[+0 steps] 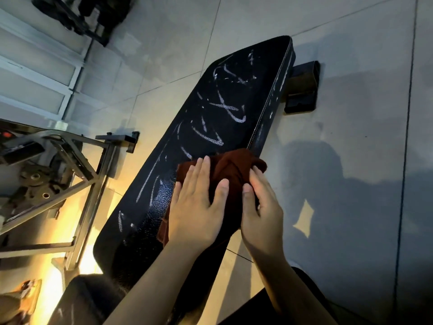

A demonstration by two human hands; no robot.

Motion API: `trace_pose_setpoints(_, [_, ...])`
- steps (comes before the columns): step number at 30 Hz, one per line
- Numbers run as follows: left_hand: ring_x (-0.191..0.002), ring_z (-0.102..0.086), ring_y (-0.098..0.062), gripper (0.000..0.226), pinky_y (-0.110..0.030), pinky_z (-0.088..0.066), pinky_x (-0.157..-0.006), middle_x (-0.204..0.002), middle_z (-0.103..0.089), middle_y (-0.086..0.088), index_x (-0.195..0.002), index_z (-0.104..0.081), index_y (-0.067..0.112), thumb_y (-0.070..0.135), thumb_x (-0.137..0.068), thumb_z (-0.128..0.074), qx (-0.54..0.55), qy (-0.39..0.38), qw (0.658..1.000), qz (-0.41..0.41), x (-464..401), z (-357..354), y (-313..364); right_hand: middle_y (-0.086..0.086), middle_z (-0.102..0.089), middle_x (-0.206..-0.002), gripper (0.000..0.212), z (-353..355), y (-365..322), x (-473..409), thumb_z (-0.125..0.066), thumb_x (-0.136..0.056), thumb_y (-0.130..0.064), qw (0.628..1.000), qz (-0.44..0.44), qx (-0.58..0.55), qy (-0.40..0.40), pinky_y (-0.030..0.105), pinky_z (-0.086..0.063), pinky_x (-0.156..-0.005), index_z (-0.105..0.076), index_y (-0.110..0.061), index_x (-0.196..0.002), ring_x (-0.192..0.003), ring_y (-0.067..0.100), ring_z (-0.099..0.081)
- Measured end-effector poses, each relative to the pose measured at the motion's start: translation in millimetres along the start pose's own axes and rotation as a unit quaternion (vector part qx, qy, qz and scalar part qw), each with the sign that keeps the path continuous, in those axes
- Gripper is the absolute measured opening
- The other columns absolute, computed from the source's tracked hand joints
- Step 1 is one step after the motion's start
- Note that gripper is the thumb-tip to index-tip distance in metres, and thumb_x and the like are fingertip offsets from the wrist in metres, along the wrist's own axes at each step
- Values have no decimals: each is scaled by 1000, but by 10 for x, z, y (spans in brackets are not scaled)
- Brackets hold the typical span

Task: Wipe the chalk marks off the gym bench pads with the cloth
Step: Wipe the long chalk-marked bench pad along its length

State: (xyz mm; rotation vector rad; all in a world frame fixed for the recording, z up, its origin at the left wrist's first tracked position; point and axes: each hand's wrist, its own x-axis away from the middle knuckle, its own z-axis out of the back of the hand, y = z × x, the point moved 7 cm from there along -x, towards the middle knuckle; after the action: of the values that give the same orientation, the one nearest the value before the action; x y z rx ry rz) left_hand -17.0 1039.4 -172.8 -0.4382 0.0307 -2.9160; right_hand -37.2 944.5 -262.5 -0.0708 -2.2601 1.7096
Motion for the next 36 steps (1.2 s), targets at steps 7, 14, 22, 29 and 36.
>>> trace_pose_setpoints(7, [-144, 13, 2, 75, -27, 10, -115, -159, 11, 17, -151, 5, 36, 66, -83, -4, -26, -22, 997, 68, 495, 15, -340, -2, -50, -140, 34, -56, -153, 348, -43, -99, -27, 996, 92, 1, -6, 9, -37, -103, -57, -24, -130, -131, 5, -43])
trace_pose_setpoints(14, [-139, 17, 4, 81, -24, 13, -113, -158, 16, 14, -150, 11, 33, 67, -77, 5, -53, -33, 997, 56, 934, 74, -431, -9, -55, -107, 23, 3, -169, 675, -56, -92, -32, 996, 90, -2, 24, 10, -48, -82, -66, -18, -107, -100, 0, -57])
trace_pose_setpoints(22, [-138, 18, 1, 68, -17, 17, -107, -150, 20, 16, -142, 18, 34, 63, -81, 8, -140, 19, 989, -39, 1294, 22, -380, 0, -60, -98, 10, 251, 17, 939, -53, -93, -28, 995, 75, -36, 58, 37, -57, -78, -54, -26, -103, -95, 9, -60])
trace_pose_setpoints(29, [-133, -47, -21, 54, -38, -36, -106, -148, -45, -3, -144, -44, 18, 43, -98, -33, -150, 76, 975, -143, 1531, 47, -351, 4, -58, -113, 29, 381, 39, 892, -55, -96, -13, 996, 9, -57, 66, 14, -50, -78, -51, -41, -96, -102, 11, -59])
trace_pose_setpoints(36, [-139, -30, 2, 55, -18, -25, -113, -149, -37, 18, -150, -25, 33, 43, -96, -35, 78, 86, 982, -148, 1538, 98, -430, 1, -46, -139, 29, 367, 25, 841, -50, -97, -28, 993, -22, -46, 105, 37, -46, -104, -47, -31, -126, -128, 11, -45])
